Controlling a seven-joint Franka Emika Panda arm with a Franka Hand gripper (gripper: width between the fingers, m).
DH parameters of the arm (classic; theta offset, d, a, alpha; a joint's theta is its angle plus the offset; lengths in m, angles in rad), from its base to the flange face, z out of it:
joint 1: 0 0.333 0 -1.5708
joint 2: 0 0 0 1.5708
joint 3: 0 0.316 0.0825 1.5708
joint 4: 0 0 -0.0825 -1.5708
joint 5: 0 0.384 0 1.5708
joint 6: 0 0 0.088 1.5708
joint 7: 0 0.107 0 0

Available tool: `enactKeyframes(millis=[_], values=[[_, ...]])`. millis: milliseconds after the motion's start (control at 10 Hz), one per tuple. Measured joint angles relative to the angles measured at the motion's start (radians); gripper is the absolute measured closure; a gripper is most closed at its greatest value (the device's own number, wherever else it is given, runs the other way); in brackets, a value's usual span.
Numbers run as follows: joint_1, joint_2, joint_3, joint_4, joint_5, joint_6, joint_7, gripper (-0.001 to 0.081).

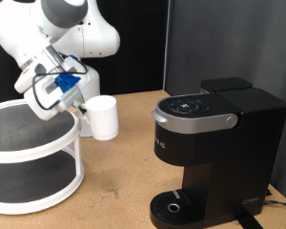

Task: Make a cup of coffee with the keurig machine

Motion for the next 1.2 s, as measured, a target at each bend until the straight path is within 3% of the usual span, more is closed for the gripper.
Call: enactKeyframes(millis=[600, 1200], values=[[0.130, 0.197, 0.057, 0.007, 0.230, 0.226, -0.098, 0.0734], [0.197, 0.389, 0.111, 0.068, 0.529, 0.331, -0.301, 0.0734]])
